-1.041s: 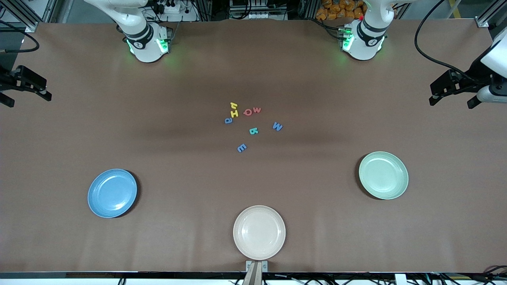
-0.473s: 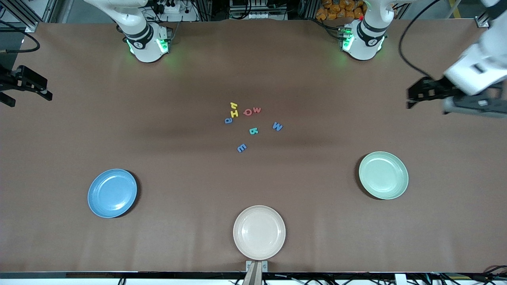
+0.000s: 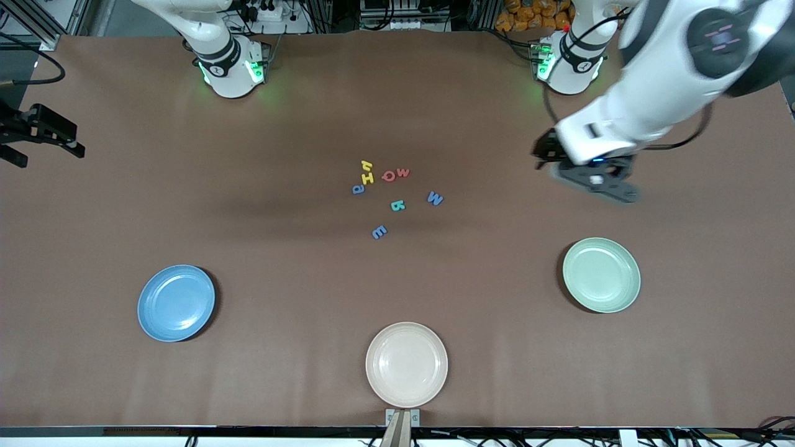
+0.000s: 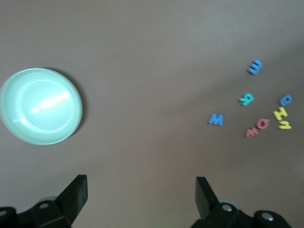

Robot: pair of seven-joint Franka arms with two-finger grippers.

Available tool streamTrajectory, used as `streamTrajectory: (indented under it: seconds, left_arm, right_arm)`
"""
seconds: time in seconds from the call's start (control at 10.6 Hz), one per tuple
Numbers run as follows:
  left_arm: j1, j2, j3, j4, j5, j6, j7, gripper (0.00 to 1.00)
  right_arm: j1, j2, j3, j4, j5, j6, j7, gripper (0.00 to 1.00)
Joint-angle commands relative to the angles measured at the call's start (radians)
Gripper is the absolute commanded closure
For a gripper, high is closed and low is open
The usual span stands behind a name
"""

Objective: Sort uppercase to blue plate, lowercase to green plate
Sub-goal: 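Reach the left gripper toward the scattered foam letters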

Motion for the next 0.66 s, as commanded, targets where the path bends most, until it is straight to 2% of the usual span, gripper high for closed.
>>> streamTrajectory:
  seconds: [0.0, 0.28, 0.57]
  left_arm:
    - [-0.075, 0.071, -0.005, 0.015, -0.020, 0.064, -0.015, 0.00]
    - [-0.161, 0.166, -0.025, 0.007, -0.015, 0.160, -0.031, 0.00]
    - [-0.220, 0.201, -0.027, -0.112, -0.012, 0.303, -0.157, 0.00]
  right_arm:
    - [-0.008, -0.011, 0.005, -0.016, 0.012, -0.002, -0.004, 0.00]
    - [-0.008, -0.009, 0.005, -0.016, 0.014, 0.000, -0.004, 0.00]
    - [-0.008, -0.009, 0.005, -0.015, 0.014, -0.002, -0.004, 0.00]
